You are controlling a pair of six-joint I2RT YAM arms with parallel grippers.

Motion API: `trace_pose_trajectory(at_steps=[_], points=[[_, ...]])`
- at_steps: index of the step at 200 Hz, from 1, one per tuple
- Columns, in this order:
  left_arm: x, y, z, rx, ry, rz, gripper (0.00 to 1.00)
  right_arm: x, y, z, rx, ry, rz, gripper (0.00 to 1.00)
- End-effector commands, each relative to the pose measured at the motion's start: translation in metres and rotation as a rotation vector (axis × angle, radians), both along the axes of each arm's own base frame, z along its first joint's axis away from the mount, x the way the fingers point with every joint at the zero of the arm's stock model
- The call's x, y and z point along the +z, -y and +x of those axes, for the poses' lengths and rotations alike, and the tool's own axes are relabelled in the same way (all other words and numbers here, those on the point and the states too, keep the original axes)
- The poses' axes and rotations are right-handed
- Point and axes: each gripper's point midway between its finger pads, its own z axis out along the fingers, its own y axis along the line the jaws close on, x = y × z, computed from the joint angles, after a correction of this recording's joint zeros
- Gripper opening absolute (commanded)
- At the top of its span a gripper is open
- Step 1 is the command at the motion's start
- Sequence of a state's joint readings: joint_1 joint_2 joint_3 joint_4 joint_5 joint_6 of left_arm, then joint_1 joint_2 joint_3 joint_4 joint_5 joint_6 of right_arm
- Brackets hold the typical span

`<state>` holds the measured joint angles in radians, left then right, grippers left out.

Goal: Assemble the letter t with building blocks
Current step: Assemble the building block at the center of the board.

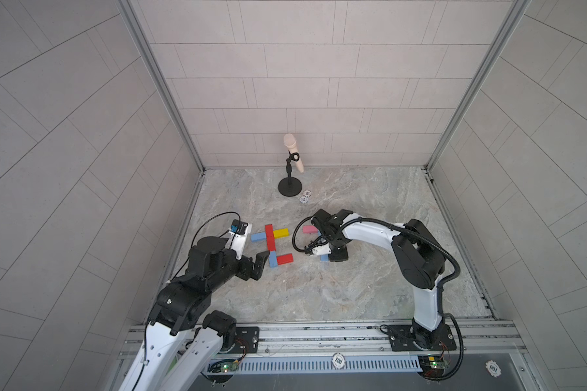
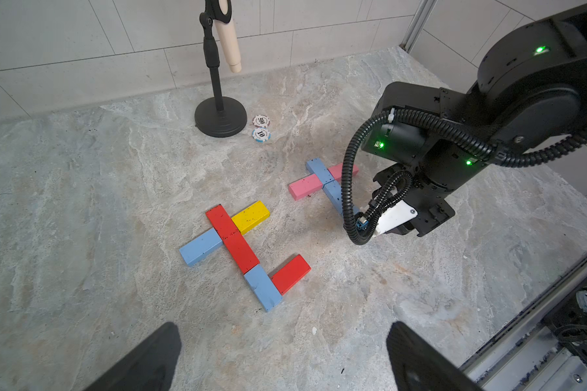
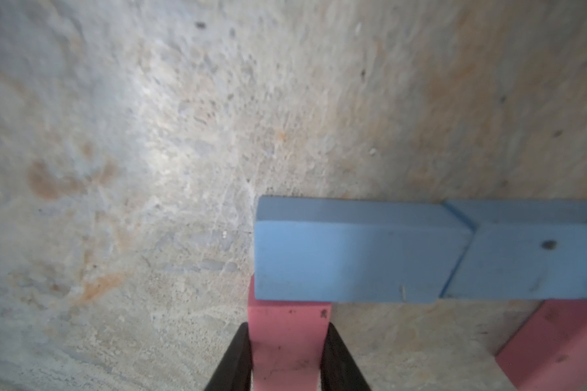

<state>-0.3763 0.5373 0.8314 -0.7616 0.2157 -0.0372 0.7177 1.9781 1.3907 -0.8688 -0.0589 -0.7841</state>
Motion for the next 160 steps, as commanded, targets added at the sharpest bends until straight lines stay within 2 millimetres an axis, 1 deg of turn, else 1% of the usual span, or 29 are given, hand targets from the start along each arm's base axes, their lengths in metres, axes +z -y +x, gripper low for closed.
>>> trace_pose_trajectory(at_steps=[1,78,101,114,130,148,160], points=[[-0.0003,0.0001,-0.0004,0.005,-0.006,-0.004,1.0,-0.002,-0.0017,-0.0036,0.011,-0.02,-0.011,0.29],[-0.0004,-0.0001,-0.0008,0.004,-0.006,-0.003,1.0,-0.0039,-0.004,-0.0006,-0.003,-0.022,-0.011,0.31],[-0.0002,-0.0001,-0.0008,0.003,-0.004,-0.002,1.0,-0.0046,-0.0036,-0.001,-0.004,-0.023,-0.013,0.37],[-0.0003,-0.0001,-0.0009,0.002,-0.003,-0.001,1.0,-0.005,-0.003,-0.002,-0.003,-0.027,-0.014,0.39],[-0.0007,0.0,-0.001,0.001,-0.004,-0.001,1.0,-0.0048,-0.0017,-0.0032,-0.002,-0.027,-0.016,0.5],[-0.0007,-0.0002,-0.001,0.002,-0.004,0.0,1.0,-0.0052,-0.0007,-0.0044,-0.004,-0.026,-0.017,0.52],[-0.0002,-0.0004,-0.0009,0.003,-0.002,0.0,1.0,-0.0047,-0.0001,-0.0038,-0.009,-0.02,-0.016,0.56]])
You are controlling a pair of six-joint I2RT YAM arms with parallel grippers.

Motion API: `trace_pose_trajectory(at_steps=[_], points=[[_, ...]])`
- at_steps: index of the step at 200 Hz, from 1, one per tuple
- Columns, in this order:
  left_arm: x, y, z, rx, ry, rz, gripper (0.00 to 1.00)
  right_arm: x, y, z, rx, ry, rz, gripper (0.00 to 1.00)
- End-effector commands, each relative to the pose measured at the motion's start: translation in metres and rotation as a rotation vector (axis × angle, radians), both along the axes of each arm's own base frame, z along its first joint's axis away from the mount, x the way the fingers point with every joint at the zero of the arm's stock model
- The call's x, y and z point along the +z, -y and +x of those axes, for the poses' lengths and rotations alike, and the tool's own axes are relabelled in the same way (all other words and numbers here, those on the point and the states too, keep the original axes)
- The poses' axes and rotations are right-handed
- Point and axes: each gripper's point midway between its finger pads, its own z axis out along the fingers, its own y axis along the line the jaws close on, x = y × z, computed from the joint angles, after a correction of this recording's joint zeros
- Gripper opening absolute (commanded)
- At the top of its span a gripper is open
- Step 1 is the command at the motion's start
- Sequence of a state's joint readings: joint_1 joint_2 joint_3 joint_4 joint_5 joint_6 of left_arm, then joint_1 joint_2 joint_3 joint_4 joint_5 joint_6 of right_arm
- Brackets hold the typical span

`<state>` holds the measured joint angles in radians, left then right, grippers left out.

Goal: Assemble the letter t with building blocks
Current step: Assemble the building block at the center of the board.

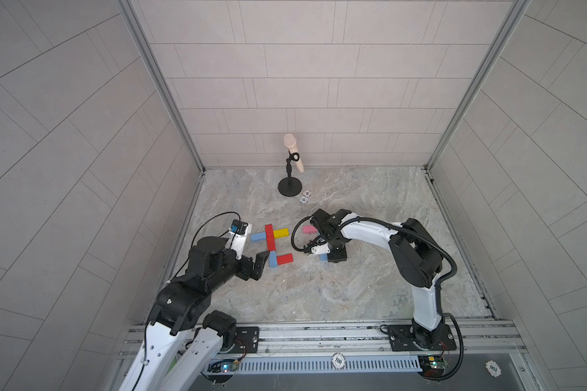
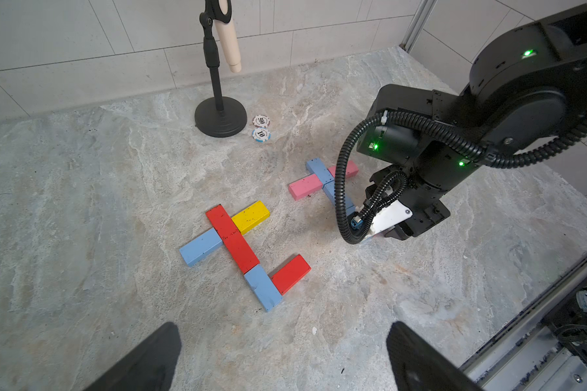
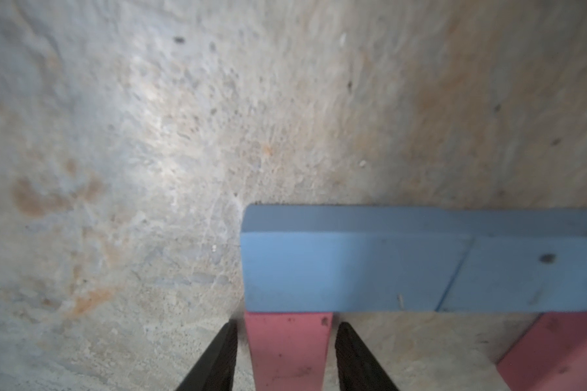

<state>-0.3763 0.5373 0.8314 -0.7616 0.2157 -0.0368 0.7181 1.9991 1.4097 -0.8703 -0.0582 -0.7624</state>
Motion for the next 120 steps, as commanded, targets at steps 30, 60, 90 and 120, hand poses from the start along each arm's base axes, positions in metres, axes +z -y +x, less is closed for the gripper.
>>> trace_pose_trajectory(at_steps=[30,60,90,120], points=[[0.001,-0.001,-0.001,0.003,0.0,-0.002,1.0,0.003,0.003,-0.003,-0.005,0.006,-0.001,1.0],[0.003,-0.001,-0.002,0.006,0.003,0.0,1.0,0.019,0.002,0.006,-0.041,0.057,0.035,1.0],[0.004,-0.003,-0.002,0.012,0.008,0.001,1.0,0.045,0.004,0.01,-0.073,0.124,0.079,1.0],[0.01,-0.004,0.0,0.022,0.029,-0.009,1.0,0.081,0.008,0.008,-0.121,0.192,0.146,0.99]])
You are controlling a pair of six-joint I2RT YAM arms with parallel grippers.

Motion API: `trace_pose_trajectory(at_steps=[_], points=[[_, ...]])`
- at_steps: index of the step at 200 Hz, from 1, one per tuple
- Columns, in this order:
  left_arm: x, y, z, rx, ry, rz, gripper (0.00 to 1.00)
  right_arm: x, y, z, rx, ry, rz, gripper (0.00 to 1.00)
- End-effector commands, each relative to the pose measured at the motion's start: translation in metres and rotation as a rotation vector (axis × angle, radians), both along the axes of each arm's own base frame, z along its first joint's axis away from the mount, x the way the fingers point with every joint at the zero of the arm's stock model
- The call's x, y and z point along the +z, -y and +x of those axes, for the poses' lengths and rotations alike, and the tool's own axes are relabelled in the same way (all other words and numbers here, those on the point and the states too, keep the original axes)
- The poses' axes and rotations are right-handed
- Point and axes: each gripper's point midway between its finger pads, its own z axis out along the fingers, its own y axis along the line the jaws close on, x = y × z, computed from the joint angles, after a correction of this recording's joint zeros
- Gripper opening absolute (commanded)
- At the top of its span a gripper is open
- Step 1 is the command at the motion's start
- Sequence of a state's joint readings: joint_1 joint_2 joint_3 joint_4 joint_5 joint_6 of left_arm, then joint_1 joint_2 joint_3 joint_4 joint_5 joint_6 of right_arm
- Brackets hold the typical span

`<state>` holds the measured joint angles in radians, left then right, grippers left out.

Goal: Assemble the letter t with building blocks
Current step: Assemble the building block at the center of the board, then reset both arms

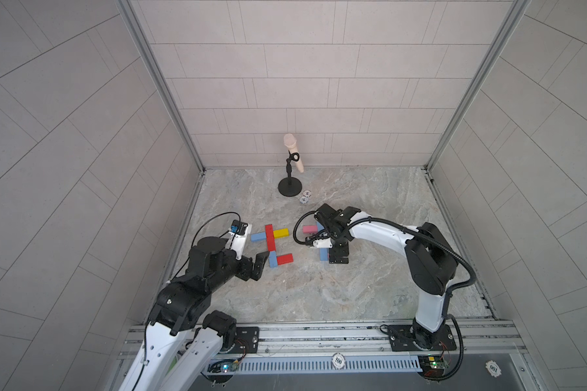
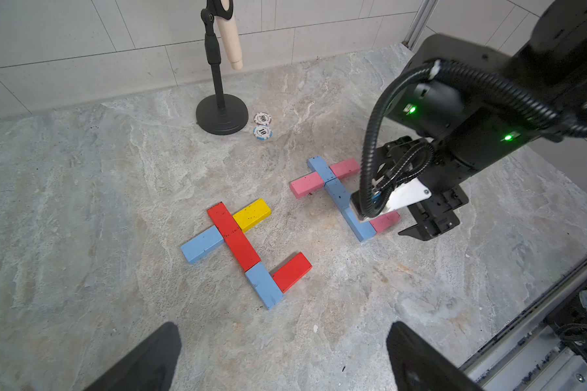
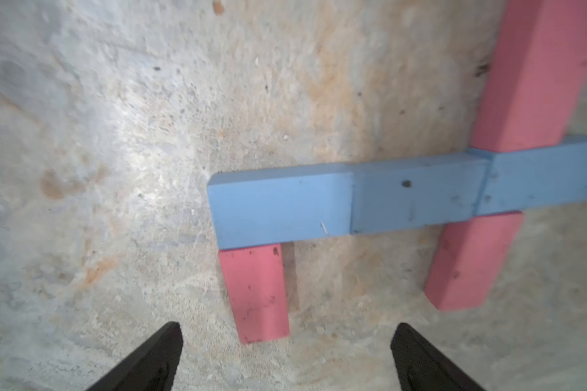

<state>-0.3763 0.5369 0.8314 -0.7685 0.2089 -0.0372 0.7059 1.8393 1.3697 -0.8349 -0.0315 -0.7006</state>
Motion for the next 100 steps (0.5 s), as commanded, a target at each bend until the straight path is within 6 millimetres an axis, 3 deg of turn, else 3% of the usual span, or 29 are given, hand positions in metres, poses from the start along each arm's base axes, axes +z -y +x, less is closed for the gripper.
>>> trace_pose_trajectory(at_steps=[1,49,71,100], points=[[0.012,-0.002,0.0,0.017,0.035,-0.015,1.0,0.034,0.006,-0.003,-0.046,0.061,0.06,1.0],[0.027,-0.007,0.017,0.091,0.108,-0.056,1.0,0.126,0.022,0.011,-0.241,0.297,0.294,0.99],[0.031,-0.012,0.03,0.149,0.132,-0.048,1.0,0.174,0.047,0.021,-0.385,0.469,0.418,0.99],[0.035,-0.021,0.047,0.226,0.159,-0.024,1.0,0.206,0.082,0.02,-0.521,0.633,0.49,1.0]])
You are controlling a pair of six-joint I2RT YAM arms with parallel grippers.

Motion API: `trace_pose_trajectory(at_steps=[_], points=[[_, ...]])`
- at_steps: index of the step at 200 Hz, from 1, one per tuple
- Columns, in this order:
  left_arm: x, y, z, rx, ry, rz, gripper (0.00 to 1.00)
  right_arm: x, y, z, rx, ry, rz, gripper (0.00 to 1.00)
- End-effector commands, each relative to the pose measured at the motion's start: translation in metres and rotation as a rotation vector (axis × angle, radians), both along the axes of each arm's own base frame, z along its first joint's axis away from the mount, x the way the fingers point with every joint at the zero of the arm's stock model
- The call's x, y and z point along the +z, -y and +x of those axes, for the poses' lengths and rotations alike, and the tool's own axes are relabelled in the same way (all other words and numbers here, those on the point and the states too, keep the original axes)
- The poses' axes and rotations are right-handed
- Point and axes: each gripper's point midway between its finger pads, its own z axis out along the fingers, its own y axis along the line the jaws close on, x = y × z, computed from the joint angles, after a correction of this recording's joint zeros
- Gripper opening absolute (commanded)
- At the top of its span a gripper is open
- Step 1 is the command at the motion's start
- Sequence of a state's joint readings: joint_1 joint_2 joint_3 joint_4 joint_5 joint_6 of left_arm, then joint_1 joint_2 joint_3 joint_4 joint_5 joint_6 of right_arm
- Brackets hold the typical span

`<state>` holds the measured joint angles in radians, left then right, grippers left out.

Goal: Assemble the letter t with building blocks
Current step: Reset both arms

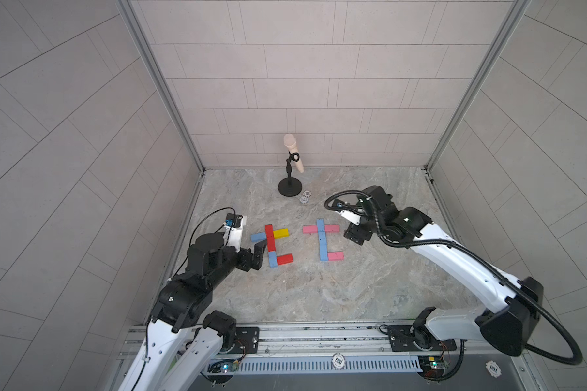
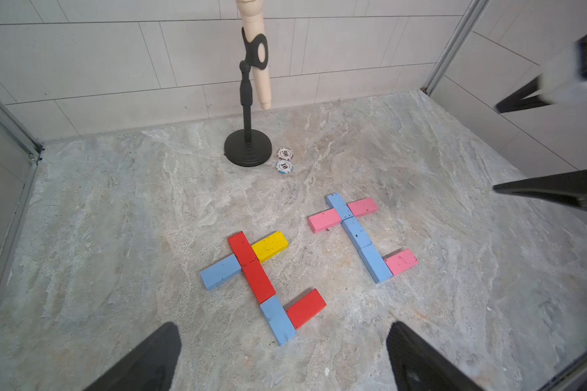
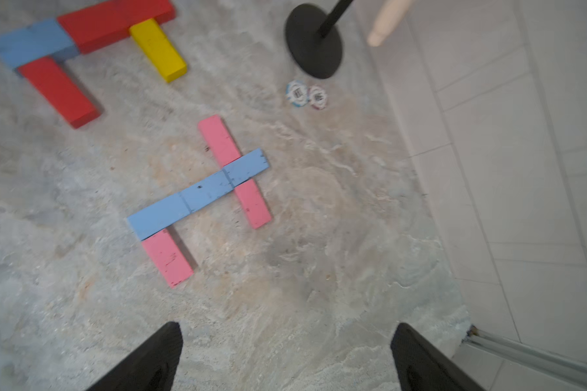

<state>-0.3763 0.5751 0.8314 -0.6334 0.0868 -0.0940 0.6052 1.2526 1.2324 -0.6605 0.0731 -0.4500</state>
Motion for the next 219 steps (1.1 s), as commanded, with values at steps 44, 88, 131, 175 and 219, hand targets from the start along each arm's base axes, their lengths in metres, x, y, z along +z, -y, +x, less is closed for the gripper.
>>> trace_pose_trajectory(at_steps=[44,88,131,175,219], points=[[0.014,-0.022,0.035,0.188,0.115,0.019,1.0,0.037,0.104,-0.005,-0.51,0.223,0.28,0.99],[0.01,-0.032,0.043,0.254,0.12,0.055,1.0,0.039,0.138,-0.023,-0.618,0.305,0.319,1.0],[0.001,-0.054,0.054,0.375,0.156,0.081,1.0,0.028,0.155,-0.03,-0.705,0.318,0.343,1.0],[-0.016,-0.1,0.079,0.547,0.265,0.071,1.0,0.013,0.175,-0.032,-0.834,0.355,0.45,1.0],[-0.053,-0.12,0.115,0.608,0.241,0.103,1.0,-0.014,0.186,-0.023,-0.92,0.407,0.485,0.99]])
